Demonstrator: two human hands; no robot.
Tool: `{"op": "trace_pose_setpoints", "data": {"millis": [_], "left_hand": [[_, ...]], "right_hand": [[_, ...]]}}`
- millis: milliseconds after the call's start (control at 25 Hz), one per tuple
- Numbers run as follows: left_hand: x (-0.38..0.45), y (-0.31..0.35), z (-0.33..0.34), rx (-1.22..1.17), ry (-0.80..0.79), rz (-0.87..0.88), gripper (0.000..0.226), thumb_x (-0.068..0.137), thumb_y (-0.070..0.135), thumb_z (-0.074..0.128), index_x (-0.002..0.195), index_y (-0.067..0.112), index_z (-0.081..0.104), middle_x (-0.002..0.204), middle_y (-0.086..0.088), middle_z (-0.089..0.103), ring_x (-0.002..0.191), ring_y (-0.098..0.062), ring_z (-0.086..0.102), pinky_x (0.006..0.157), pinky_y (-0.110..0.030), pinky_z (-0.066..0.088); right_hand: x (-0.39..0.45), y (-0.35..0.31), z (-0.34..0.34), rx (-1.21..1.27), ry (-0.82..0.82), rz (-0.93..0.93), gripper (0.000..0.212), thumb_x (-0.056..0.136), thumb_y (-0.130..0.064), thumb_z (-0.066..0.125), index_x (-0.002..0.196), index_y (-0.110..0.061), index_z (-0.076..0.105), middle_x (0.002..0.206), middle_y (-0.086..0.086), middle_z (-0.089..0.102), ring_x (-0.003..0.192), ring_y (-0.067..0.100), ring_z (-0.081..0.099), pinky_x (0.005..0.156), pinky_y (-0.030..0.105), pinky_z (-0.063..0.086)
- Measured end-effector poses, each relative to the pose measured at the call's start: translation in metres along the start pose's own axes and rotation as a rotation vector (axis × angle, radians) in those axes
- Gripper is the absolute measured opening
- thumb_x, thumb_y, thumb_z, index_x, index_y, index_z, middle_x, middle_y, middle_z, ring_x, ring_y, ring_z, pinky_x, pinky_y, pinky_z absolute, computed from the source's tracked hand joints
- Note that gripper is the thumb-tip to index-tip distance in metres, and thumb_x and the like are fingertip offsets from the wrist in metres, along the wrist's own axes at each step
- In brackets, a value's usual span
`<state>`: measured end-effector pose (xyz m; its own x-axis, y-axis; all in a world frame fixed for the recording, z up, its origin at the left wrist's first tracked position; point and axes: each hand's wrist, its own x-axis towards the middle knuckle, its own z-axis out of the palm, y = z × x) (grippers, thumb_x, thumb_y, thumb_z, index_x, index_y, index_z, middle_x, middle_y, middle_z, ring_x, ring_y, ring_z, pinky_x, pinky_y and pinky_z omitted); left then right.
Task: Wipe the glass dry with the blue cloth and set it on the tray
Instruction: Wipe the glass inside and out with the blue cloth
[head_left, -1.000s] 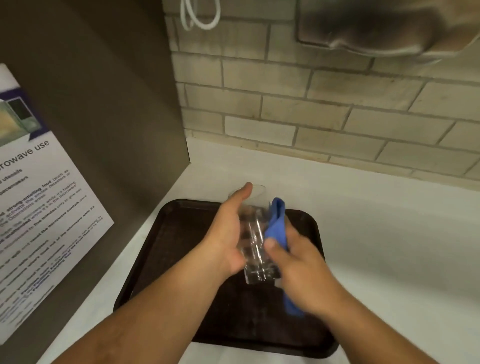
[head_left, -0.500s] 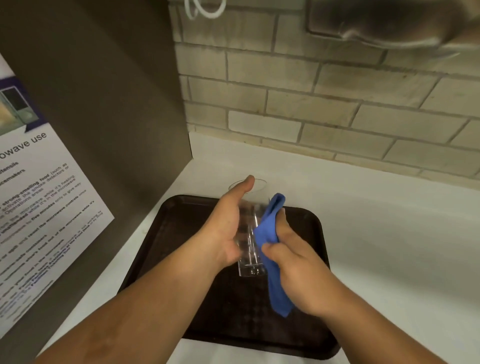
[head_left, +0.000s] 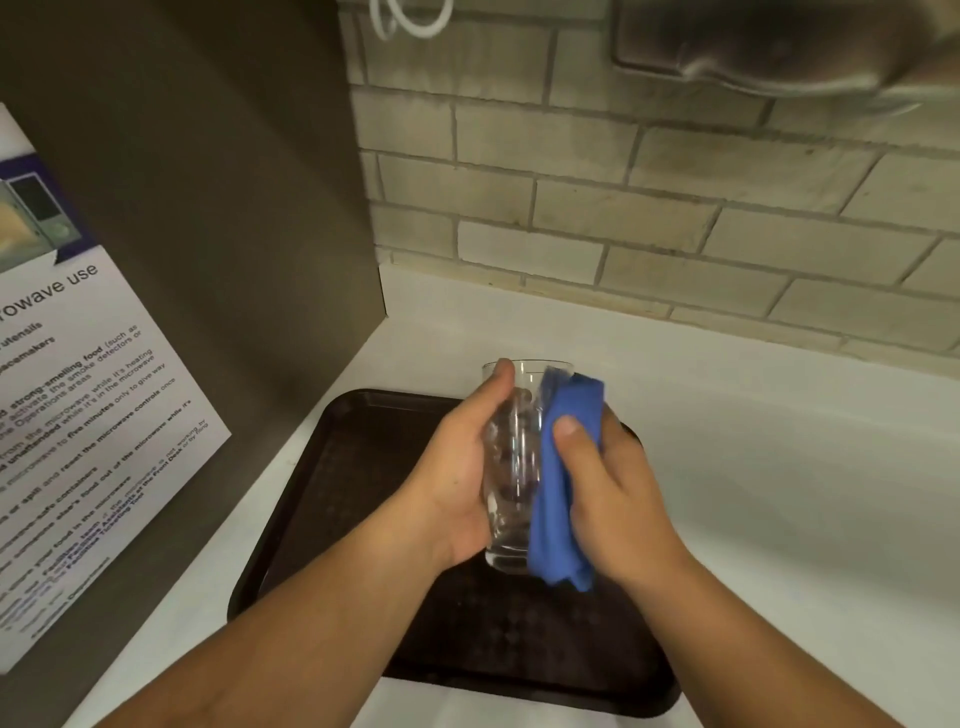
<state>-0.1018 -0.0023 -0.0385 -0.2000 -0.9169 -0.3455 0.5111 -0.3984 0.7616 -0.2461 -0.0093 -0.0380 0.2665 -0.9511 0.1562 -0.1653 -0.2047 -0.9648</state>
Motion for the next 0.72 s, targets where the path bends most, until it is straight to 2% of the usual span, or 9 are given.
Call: {"op": "trace_pose_setpoints", "data": {"millis": [40, 120, 200, 280, 400, 520, 560, 600, 720], "left_hand": [[0.0, 0.003, 0.002, 0.002, 0.002, 0.002, 0.077, 0.078, 0.076, 0.066, 0.117, 0.011, 0.081, 0.11, -0.014, 0.083, 0.103, -0.03, 0.078, 0.088, -0.041, 0.063], [0.003, 0.01, 0.005, -0.031, 0.071, 0.004, 0.078, 0.078, 0.074, 0.069, 0.116, 0.007, 0.08, 0.103, -0.016, 0.083, 0.095, -0.032, 0.08, 0.084, -0.043, 0.065], [0.008, 0.017, 0.007, -0.065, 0.196, 0.015, 0.077, 0.081, 0.071, 0.071, 0.123, 0.006, 0.073, 0.095, -0.017, 0.083, 0.087, -0.032, 0.081, 0.073, -0.042, 0.066], [0.011, 0.016, 0.009, -0.038, 0.25, 0.021, 0.073, 0.082, 0.069, 0.071, 0.124, 0.01, 0.071, 0.098, -0.015, 0.084, 0.088, -0.031, 0.082, 0.071, -0.039, 0.065], [0.006, 0.005, 0.016, 0.008, 0.196, -0.048, 0.071, 0.081, 0.072, 0.069, 0.118, 0.013, 0.08, 0.113, -0.018, 0.082, 0.106, -0.033, 0.078, 0.093, -0.044, 0.061], [0.004, 0.008, 0.016, -0.066, 0.144, -0.062, 0.076, 0.078, 0.071, 0.072, 0.119, 0.007, 0.079, 0.125, -0.021, 0.077, 0.113, -0.037, 0.074, 0.106, -0.051, 0.055], [0.006, 0.011, 0.013, -0.086, 0.165, -0.055, 0.078, 0.078, 0.07, 0.073, 0.118, 0.004, 0.079, 0.12, -0.021, 0.079, 0.107, -0.036, 0.076, 0.102, -0.049, 0.058], [0.008, 0.014, 0.01, -0.098, 0.195, -0.041, 0.079, 0.078, 0.069, 0.074, 0.119, 0.002, 0.078, 0.114, -0.021, 0.08, 0.1, -0.035, 0.077, 0.096, -0.047, 0.06], [0.011, 0.013, 0.006, -0.083, 0.272, -0.011, 0.073, 0.084, 0.067, 0.071, 0.122, 0.004, 0.076, 0.117, -0.024, 0.08, 0.107, -0.036, 0.076, 0.098, -0.047, 0.059]], "right_hand": [[0.009, 0.001, -0.004, 0.078, 0.055, 0.129, 0.033, 0.096, -0.04, 0.05, 0.103, -0.014, 0.068, 0.096, 0.018, 0.075, 0.09, 0.031, 0.073, 0.089, 0.051, 0.057], [0.012, 0.003, -0.007, 0.153, 0.042, 0.262, 0.032, 0.095, -0.036, 0.052, 0.103, -0.01, 0.069, 0.099, 0.024, 0.074, 0.097, 0.04, 0.071, 0.091, 0.056, 0.055], [-0.003, 0.002, -0.004, 0.047, -0.099, 0.119, 0.035, 0.092, -0.034, 0.049, 0.12, -0.019, 0.065, 0.106, 0.008, 0.076, 0.101, 0.025, 0.072, 0.088, 0.039, 0.056], [-0.019, -0.001, 0.006, -0.179, -0.165, -0.069, 0.044, 0.095, -0.035, 0.045, 0.137, -0.029, 0.051, 0.119, -0.008, 0.07, 0.111, 0.007, 0.067, 0.092, 0.019, 0.051], [0.009, -0.01, 0.007, -0.314, 0.024, -0.089, 0.032, 0.097, -0.037, 0.044, 0.124, -0.023, 0.054, 0.103, -0.006, 0.069, 0.094, 0.003, 0.068, 0.079, 0.012, 0.052], [0.033, -0.014, -0.006, -0.08, 0.072, 0.203, 0.019, 0.097, -0.033, 0.048, 0.093, -0.022, 0.063, 0.085, 0.005, 0.071, 0.082, 0.022, 0.07, 0.08, 0.042, 0.057], [0.025, -0.012, -0.007, -0.065, 0.029, 0.226, 0.02, 0.094, -0.033, 0.048, 0.095, -0.022, 0.064, 0.086, 0.006, 0.073, 0.082, 0.024, 0.071, 0.083, 0.051, 0.056], [0.013, -0.007, -0.004, -0.097, -0.025, 0.173, 0.024, 0.091, -0.033, 0.046, 0.103, -0.023, 0.065, 0.09, 0.003, 0.074, 0.085, 0.021, 0.072, 0.085, 0.05, 0.057], [-0.02, -0.003, 0.013, -0.286, -0.155, -0.067, 0.044, 0.093, -0.036, 0.042, 0.136, -0.033, 0.049, 0.117, -0.015, 0.067, 0.108, 0.002, 0.065, 0.091, 0.016, 0.052]]}}
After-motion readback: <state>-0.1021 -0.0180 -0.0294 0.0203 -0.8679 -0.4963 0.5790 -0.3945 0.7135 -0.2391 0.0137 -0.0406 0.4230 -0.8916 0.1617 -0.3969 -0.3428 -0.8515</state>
